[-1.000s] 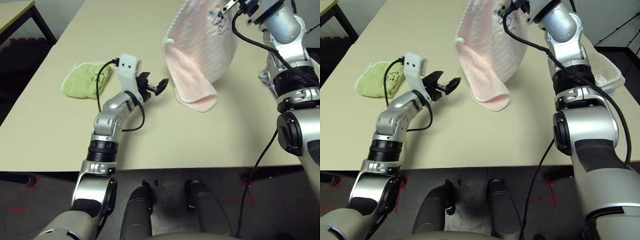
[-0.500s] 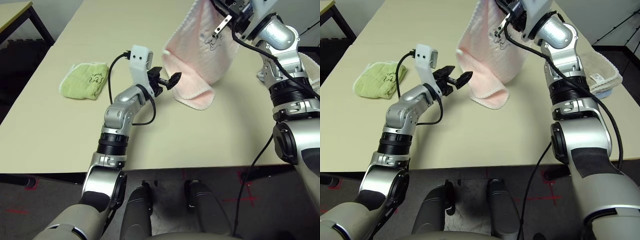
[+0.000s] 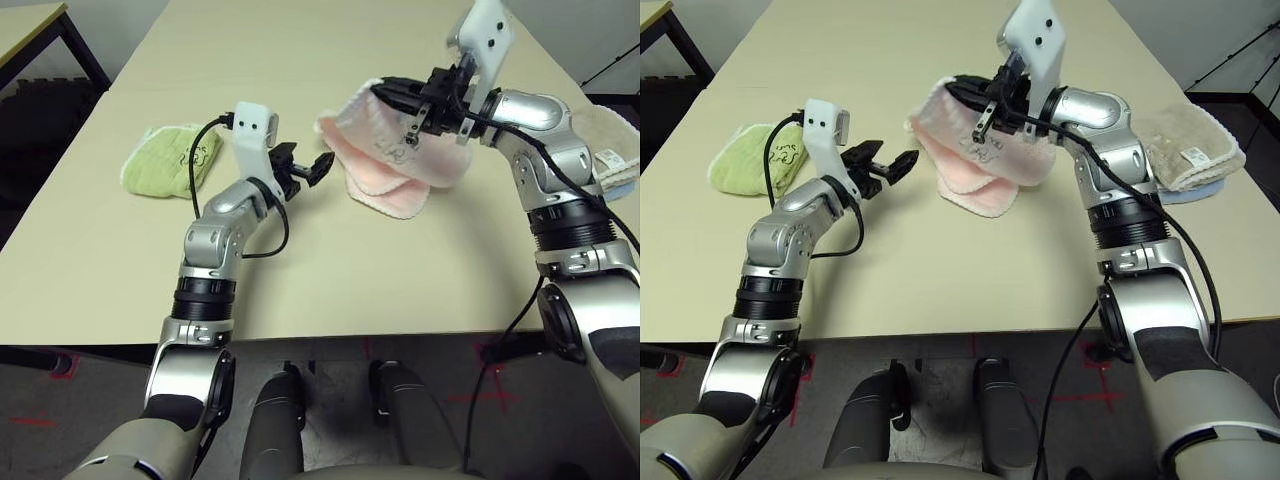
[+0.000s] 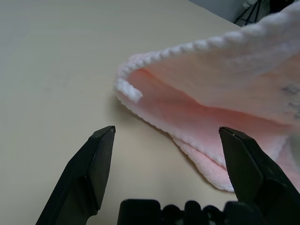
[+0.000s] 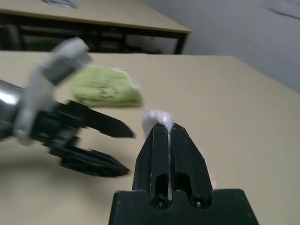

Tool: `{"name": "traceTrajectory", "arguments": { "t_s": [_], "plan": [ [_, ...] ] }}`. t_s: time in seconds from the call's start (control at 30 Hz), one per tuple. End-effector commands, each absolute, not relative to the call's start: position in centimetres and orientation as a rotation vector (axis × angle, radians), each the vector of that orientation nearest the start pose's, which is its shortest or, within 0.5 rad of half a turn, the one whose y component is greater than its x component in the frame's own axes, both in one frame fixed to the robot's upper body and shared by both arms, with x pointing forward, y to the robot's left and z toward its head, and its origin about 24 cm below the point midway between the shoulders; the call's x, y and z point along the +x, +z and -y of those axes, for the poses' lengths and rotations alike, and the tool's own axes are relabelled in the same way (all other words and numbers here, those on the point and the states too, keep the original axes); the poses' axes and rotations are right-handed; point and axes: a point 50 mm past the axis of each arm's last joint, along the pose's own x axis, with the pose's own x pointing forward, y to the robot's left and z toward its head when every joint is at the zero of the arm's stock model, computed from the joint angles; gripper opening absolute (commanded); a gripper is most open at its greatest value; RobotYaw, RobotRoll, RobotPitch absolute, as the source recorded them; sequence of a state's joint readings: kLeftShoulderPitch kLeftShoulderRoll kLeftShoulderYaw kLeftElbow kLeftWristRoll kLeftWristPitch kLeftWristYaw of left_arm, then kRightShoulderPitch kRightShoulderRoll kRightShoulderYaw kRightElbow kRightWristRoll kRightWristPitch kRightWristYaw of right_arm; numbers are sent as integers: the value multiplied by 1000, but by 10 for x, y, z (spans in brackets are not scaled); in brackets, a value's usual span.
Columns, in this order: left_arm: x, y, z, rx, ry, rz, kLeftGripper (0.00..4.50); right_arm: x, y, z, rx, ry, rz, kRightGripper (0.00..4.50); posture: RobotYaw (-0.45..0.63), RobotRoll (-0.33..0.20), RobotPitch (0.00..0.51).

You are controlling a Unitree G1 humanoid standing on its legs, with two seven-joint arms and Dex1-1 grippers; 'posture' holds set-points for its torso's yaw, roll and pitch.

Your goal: Fold the towel and set it aside.

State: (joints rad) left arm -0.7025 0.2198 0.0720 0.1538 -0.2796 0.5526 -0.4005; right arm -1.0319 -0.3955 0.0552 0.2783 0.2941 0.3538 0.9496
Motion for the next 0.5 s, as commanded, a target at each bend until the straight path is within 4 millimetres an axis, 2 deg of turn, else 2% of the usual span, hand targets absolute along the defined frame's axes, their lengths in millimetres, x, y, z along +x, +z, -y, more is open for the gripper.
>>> {"name": "traceTrajectory", "arguments": {
  "t_s": [0.03, 0.3, 0.4, 0.5],
  "plan": [
    [354, 176, -135, -55, -527, -3, 4500, 338, 293, 99, -240, 1202, 328, 19, -120, 0, 166],
    [354, 175, -136, -53, -521, -3, 4500, 319, 330, 85, -95, 1352, 440, 19, -118, 0, 165],
    [354, 174, -137, -52, -519, -5, 4500, 314, 339, 85, -50, 1388, 455, 19, -112, 0, 168],
    [353, 173, -138, -49, -516, -10, 4500, 305, 357, 88, 75, 1448, 476, 19, -112, 0, 168]
  ]
}}
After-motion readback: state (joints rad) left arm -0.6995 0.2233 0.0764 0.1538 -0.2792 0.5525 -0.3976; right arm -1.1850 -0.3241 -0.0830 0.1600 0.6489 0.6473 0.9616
